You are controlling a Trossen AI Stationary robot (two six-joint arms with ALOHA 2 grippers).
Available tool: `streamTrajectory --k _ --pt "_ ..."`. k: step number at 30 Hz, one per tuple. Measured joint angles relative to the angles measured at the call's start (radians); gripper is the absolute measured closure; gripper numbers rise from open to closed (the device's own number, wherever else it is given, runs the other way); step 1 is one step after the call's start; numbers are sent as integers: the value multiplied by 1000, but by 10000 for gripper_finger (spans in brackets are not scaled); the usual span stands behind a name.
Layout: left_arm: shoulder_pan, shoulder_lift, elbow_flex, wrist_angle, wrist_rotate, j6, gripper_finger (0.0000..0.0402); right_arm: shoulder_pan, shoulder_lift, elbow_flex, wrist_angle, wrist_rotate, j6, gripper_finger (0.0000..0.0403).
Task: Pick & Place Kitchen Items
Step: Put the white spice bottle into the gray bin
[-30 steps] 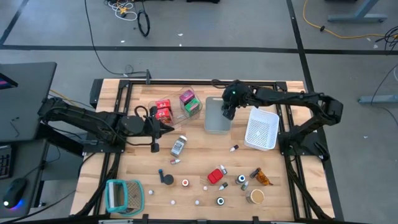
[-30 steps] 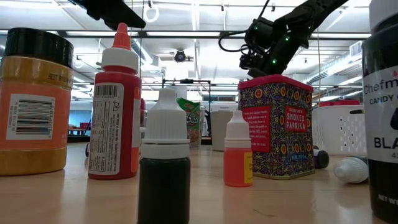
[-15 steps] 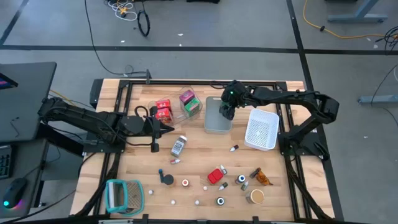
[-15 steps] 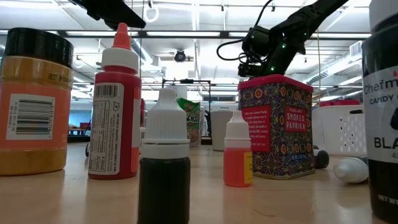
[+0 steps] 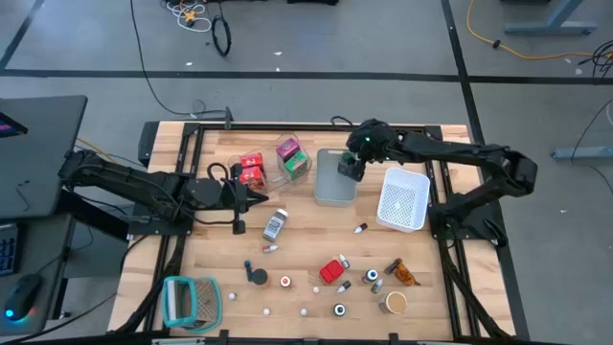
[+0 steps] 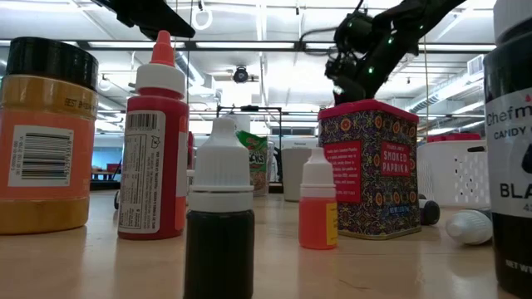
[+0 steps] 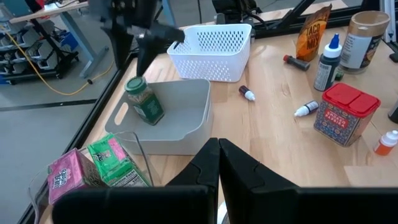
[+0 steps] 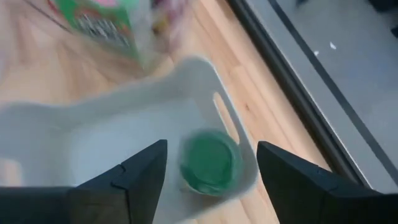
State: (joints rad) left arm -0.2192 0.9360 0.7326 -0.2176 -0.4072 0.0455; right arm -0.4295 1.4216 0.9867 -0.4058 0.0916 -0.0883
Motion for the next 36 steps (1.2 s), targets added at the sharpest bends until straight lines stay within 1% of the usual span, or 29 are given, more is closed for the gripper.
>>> streamTrajectory --k 3,7,10,12,15,18,21,23,25,28,32,34,36 --pt "0 0 0 -2 3 -15 390 35 -44 0 30 -67 29 155" --pt "0 0 0 -8 38 -100 390 89 -92 0 120 -217 97 169" --pt "0 0 0 -15 45 -154 390 136 -112 0 195 -315 140 179" --pt "0 0 0 -19 71 -178 388 173 -115 0 242 -359 153 184" --pt "0 0 0 -19 118 -225 374 232 -114 0 297 -400 156 191" --pt "-7 0 0 -19 131 -271 351 298 -105 0 326 -404 159 199" --pt "-7 5 0 -10 99 -277 323 374 -105 -1 337 -391 151 206" --pt "-7 23 1 12 82 -283 305 426 -106 -1 335 -374 129 212" --pt "-6 45 1 38 92 -293 290 475 -108 -1 339 -355 84 218" --pt "-7 110 18 60 114 -247 271 542 -109 -1 343 -299 31 228" --pt "0 214 62 62 76 -176 252 604 -109 -26 374 -273 -46 237" --pt "8 262 98 59 81 -215 246 625 -109 -63 405 -273 -55 241" --pt "18 300 138 12 109 -285 243 639 -109 -114 462 -273 -52 243"
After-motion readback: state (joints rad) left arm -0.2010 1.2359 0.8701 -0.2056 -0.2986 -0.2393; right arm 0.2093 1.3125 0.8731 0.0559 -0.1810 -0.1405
